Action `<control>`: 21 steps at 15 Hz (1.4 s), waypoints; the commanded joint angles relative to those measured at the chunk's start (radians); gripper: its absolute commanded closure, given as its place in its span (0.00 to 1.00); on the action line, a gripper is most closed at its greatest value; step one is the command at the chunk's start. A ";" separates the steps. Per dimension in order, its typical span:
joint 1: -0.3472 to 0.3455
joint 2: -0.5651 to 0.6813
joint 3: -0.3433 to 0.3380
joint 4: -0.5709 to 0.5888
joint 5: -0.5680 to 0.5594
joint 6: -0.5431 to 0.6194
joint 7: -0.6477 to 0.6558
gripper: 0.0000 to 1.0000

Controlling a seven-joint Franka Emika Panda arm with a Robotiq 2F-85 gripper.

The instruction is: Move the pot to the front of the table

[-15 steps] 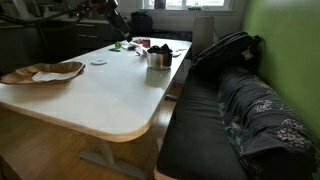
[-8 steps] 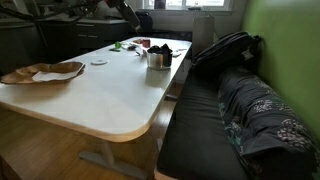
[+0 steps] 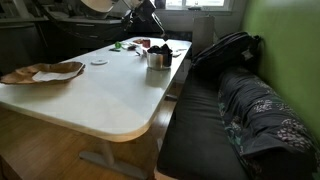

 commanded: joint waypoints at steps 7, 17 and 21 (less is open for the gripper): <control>0.184 0.121 -0.143 0.074 0.067 -0.156 0.140 0.00; -0.169 -0.004 0.331 0.226 0.278 -0.703 -0.174 0.00; -0.292 0.044 0.432 0.309 0.376 -0.764 -0.262 0.00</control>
